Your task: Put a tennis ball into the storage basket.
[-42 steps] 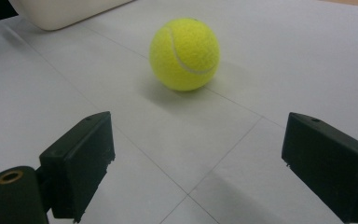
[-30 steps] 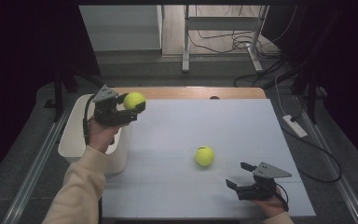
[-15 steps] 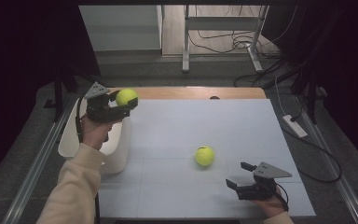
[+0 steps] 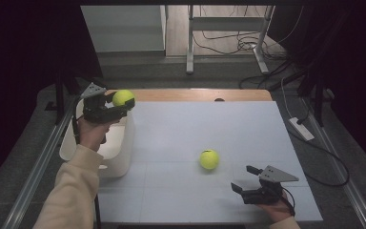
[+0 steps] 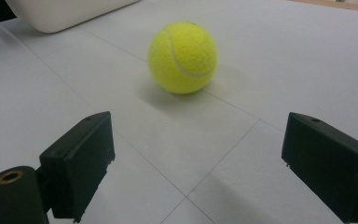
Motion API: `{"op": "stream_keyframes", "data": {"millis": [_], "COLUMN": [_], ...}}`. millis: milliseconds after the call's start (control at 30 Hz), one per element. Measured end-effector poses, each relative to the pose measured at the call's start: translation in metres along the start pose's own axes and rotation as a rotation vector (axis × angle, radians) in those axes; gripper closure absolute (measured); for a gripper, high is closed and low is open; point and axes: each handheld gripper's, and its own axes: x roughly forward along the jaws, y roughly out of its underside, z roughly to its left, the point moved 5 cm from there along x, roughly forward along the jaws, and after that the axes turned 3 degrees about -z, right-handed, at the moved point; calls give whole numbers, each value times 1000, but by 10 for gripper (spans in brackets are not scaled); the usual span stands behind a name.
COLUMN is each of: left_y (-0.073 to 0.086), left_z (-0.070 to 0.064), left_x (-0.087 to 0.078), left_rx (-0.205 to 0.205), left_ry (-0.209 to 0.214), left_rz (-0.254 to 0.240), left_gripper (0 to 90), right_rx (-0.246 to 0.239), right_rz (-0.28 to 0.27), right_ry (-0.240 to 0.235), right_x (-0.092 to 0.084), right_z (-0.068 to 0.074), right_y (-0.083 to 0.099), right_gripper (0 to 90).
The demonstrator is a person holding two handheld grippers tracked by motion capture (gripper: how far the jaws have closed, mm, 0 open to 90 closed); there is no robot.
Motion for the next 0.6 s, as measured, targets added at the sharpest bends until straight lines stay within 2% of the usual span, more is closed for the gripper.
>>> {"op": "stream_keyframes", "data": {"millis": [600], "left_y": [3], "left_z": [26], "left_x": [-4], "left_rx": [-13], "left_ry": [-74], "left_rz": [30], "left_gripper": [270], "right_rx": [1], "right_rz": [-1], "right_ry": [-1], "right_x": [0], "right_z": [1], "right_y": [0], "right_gripper": [96]}}
